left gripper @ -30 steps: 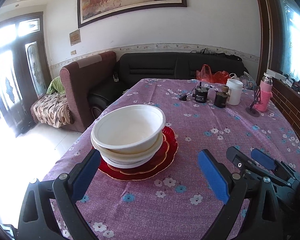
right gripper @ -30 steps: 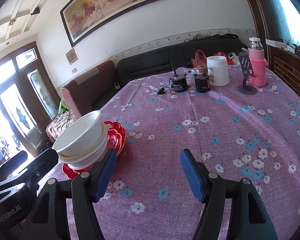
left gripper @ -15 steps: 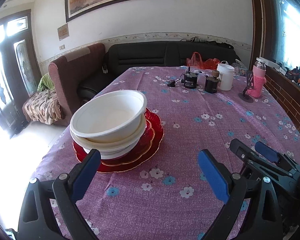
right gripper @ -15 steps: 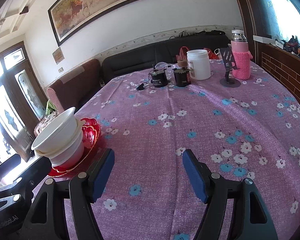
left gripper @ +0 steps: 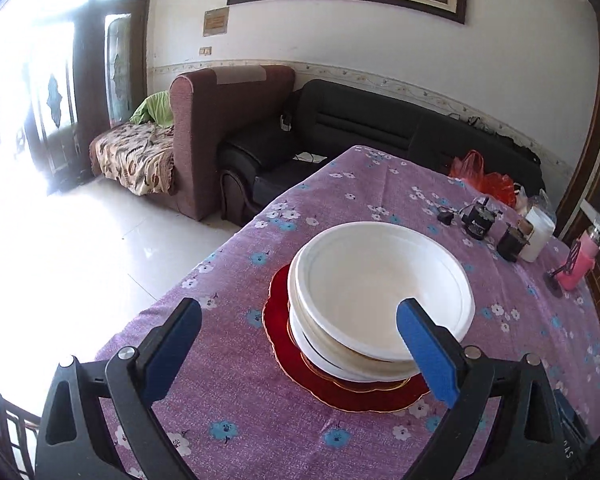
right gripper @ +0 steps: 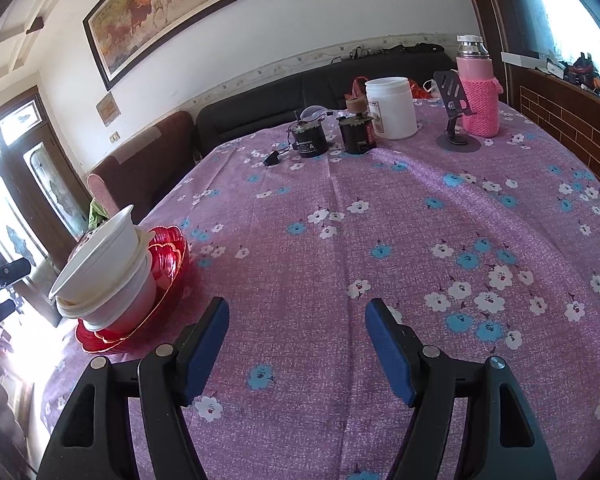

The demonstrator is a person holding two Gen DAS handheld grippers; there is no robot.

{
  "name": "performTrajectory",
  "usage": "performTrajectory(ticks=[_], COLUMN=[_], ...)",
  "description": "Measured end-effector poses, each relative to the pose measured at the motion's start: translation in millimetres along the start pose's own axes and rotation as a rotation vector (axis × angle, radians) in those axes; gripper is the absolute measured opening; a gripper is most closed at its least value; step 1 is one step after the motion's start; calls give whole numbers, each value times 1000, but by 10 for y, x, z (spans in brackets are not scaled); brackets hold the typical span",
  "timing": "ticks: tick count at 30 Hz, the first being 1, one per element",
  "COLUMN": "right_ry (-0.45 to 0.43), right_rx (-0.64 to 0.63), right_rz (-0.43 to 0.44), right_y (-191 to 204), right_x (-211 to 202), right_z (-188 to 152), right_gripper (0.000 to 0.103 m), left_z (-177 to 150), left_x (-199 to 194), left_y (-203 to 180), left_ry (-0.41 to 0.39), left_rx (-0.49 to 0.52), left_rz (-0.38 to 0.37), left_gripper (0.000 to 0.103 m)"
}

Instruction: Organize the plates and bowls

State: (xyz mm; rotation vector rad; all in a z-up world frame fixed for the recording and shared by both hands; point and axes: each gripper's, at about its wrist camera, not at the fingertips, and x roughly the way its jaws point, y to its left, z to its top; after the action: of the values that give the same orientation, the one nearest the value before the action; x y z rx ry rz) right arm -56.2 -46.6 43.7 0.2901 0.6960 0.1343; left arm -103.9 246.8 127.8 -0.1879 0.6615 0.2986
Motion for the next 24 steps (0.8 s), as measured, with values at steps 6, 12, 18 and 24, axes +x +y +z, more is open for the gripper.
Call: performTrajectory(ticks=[6,12,18,24], right_ry=[4,9,4,-1], right_rx=[-17,4,21,20], right_rz=[-6,-7,4,14], right_y=[47,1,-40,-60], right_x=[5,37,2,-30], right_z=[-17,-27,-48,-23], right_gripper=[75,75,75,75], left_z=[-50,178,343,161], left_x=[71,-87,293,633], left_y=[-454,-1045,-1510,-1518], left_ry=[-37,-155,-163,-89], left_rx=[173,353,581,746], left_rz=[117,171,374,482], left_gripper=[98,98,98,98])
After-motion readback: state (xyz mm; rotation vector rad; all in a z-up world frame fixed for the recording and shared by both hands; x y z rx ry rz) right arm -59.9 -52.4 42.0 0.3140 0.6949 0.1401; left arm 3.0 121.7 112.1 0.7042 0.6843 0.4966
